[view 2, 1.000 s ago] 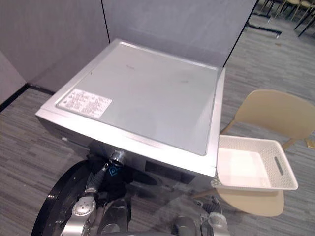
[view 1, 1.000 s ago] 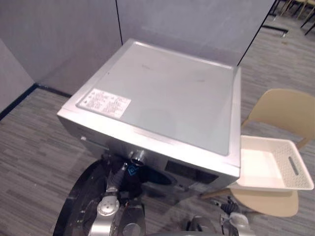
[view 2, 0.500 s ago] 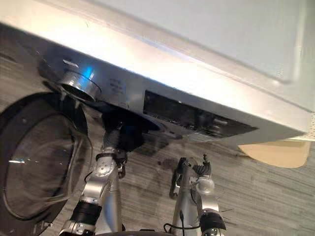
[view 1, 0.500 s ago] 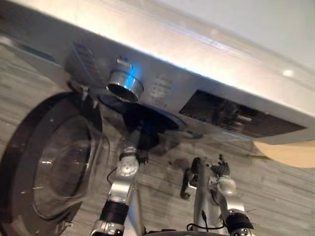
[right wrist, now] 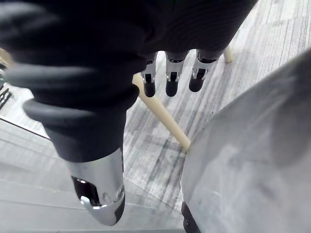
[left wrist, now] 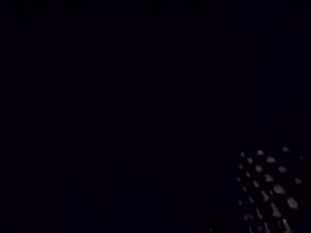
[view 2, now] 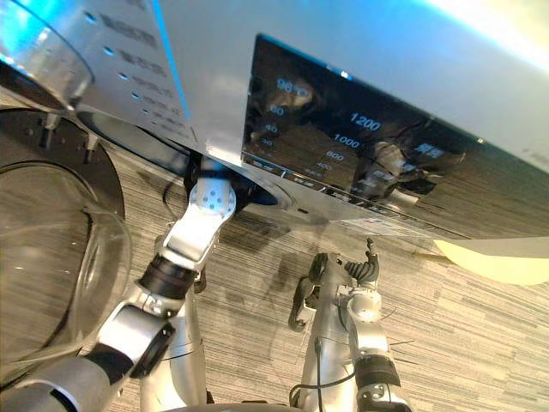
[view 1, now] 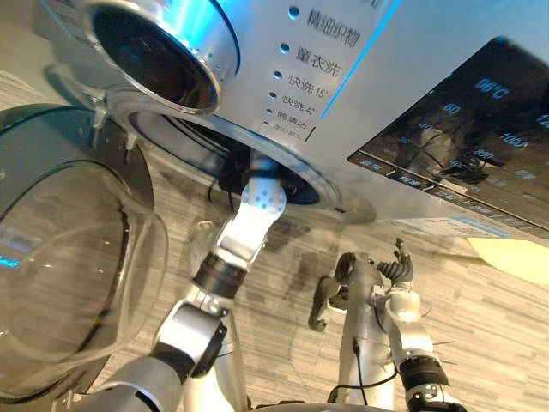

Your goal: Pick up the laundry basket with both hands and put the clothes into the washing machine.

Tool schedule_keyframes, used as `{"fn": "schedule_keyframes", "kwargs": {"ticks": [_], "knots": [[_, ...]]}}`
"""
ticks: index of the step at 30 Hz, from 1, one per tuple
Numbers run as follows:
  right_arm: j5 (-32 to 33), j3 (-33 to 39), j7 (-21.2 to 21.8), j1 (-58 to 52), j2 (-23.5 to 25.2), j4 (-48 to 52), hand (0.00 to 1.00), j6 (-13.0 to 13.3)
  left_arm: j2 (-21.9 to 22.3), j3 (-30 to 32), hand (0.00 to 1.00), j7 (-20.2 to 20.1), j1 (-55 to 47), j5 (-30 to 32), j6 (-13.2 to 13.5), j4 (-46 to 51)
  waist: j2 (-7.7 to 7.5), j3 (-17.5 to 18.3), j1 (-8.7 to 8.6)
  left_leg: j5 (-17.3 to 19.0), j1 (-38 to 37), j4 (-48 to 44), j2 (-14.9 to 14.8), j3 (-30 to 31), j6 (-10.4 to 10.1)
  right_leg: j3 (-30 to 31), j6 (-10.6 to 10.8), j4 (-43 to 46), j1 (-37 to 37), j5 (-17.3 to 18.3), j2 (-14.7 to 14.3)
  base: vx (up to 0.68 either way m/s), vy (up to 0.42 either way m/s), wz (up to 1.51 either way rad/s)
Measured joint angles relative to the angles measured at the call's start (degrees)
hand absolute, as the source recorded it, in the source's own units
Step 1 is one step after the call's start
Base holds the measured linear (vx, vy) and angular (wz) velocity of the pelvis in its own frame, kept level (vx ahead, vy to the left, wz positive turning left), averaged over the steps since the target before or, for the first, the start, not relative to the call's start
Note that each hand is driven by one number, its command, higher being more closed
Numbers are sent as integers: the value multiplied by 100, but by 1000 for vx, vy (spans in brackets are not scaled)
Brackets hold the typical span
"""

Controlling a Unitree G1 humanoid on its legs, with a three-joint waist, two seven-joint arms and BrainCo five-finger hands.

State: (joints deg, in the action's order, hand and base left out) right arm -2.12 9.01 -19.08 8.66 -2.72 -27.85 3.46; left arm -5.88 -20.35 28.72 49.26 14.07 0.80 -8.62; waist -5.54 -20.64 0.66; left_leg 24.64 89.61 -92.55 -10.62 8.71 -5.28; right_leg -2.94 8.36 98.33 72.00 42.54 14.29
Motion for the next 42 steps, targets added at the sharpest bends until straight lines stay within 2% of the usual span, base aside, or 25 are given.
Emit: {"fn": "schedule_keyframes", "kwargs": {"ticks": [4, 5, 6, 8, 9, 12, 14, 19, 22, 24, 26, 29, 32, 34, 37, 39, 40, 42], "knots": [[0, -11, 1, 49, 13, -142, 0, 117, -252, -362, 100, 248, 648, 1400, -319, -394, -65, 41, -11, -19, 63, -58, 13, 33, 7, -8, -1, 62, 34, 0, -5, 47, -26, 2], [0, -13, 1, 77, 14, -187, 0, 133, -270, -390, 100, 269, 742, 1582, -389, -507, -73, 46, -14, -19, 68, -58, 20, 36, 6, -8, -1, 63, 35, 0, -4, 39, -15, 5], [1, -25, 0, 127, 14, -263, 0, 174, -309, -433, 0, 270, 889, 1903, -527, -695, -83, 52, -31, -19, 79, -57, 36, 39, 6, -6, -1, 63, 40, 0, 1, 34, -10, 6], [2, -71, 0, 169, 16, -289, 0, 254, -405, -453, 0, 269, 1051, 2337, -673, -908, -89, 56, -81, -19, 117, -49, 64, 39, 7, -5, 0, 62, 69, 0, 16, 32, -8, 4], [2, -109, 0, 231, 37, -353, 0, 283, -463, -448, 0, 268, 1141, 2548, -749, -1024, -158, 106, -108, -25, 191, -40, 62, 14, 1, 25, -1, 68, 176, 0, 15, 22, -10, -3], [49, -116, -2, 353, 55, -488, 0, 324, -512, -439, 0, 254, 1445, 2858, -945, -1558, -243, 161, -146, -83, 344, -36, 70, 5, 28, 37, 0, 88, 332, 0, 15, 0, 0, 0], [54, -122, 0, 388, 56, -520, 0, 366, -520, -341, 0, 183, 1643, 2994, -1004, -2051, -247, 163, -149, -100, 371, -36, 76, 1, 39, 37, 0, 94, 346, -1, 17, 40, -19, 2], [217, -318, 84, 629, 47, -709, 0, 418, -446, 620, 0, -398, 1944, 3155, -1180, -3101, -247, 164, -152, -109, 382, -8, 78, -41, 36, 72, 0, 93, 396, -1, 39, 37, -15, 1], [373, -314, 335, 681, 39, -733, 0, 420, -459, 1200, 0, -894, 1938, 2889, -1235, -3447, -247, 164, -144, -117, 394, 12, 75, -60, 36, 88, -1, 93, 429, -1, 38, 41, -18, 1], [449, -300, 506, 680, 29, -735, 0, 386, -501, 1397, 0, -1152, 1936, 2374, -1240, -3492, -247, 164, -134, -130, 388, 17, 79, -59, 37, 83, -1, 89, 415, -1, 39, 54, -15, 2], [482, -284, 561, 676, 35, -748, 0, 372, -536, 1489, 0, -1208, 1921, 2081, -1197, -3452, -247, 164, -124, -134, 367, 42, 85, -58, 33, 71, -1, 71, 389, -1, 44, 46, -13, 4], [485, -268, 567, 639, 50, -906, 0, 238, -611, 1579, 0, -1177, 1309, 1485, -1088, -2727, -247, 164, -91, -138, 136, 149, 132, -31, 26, -15, -1, -33, 117, -1, 94, 47, -9, 13], [474, -187, 565, 389, 50, -976, 0, 59, -546, 1580, 0, -1087, 265, 1104, -916, -2107, -245, 164, 72, -178, -389, 541, 210, -53, -44, -185, -11, -393, -441, 2, 188, 70, -23, 30], [372, -164, 568, 177, 50, -1011, 0, -78, -525, 1581, 0, -1109, -681, 931, -878, -1838, -240, 167, 190, -236, -1000, 1035, 293, -62, -90, -374, -36, -891, -1126, 9, 231, 77, -36, 41], [262, -149, 574, -56, 50, -1030, 0, -222, -509, 1601, 0, -1172, -1637, 780, -809, -1666, -233, 176, 244, -360, -1787, 1745, 359, -80, -104, -740, -178, -1608, -2038, -104, 323, 117, -70, 52], [131, -58, 609, -290, 46, -1112, 0, -295, -384, 1609, 0, -1337, -2528, 621, -647, -1525, -224, 417, 367, -563, -2502, 2451, 384, -131, -100, -1089, -172, -2345, -2862, -260, 373, 145, -91, 52], [104, -40, 636, -304, 44, -1155, 0, -328, -342, 1616, 0, -1373, -2759, 613, -624, -1465, -210, 468, 366, -628, -2705, 2634, 390, -135, -87, -1167, -188, -2553, -3096, -313, 372, 141, -78, 44], [25, -34, 697, -415, 32, -1160, 0, -384, -218, 1655, 0, -1514, -3564, 365, -496, -1438, -184, 586, 354, -824, -3569, 3374, 471, -142, -130, -1466, -160, -3364, -4035, -566, 371, 142, -83, 45]]}}
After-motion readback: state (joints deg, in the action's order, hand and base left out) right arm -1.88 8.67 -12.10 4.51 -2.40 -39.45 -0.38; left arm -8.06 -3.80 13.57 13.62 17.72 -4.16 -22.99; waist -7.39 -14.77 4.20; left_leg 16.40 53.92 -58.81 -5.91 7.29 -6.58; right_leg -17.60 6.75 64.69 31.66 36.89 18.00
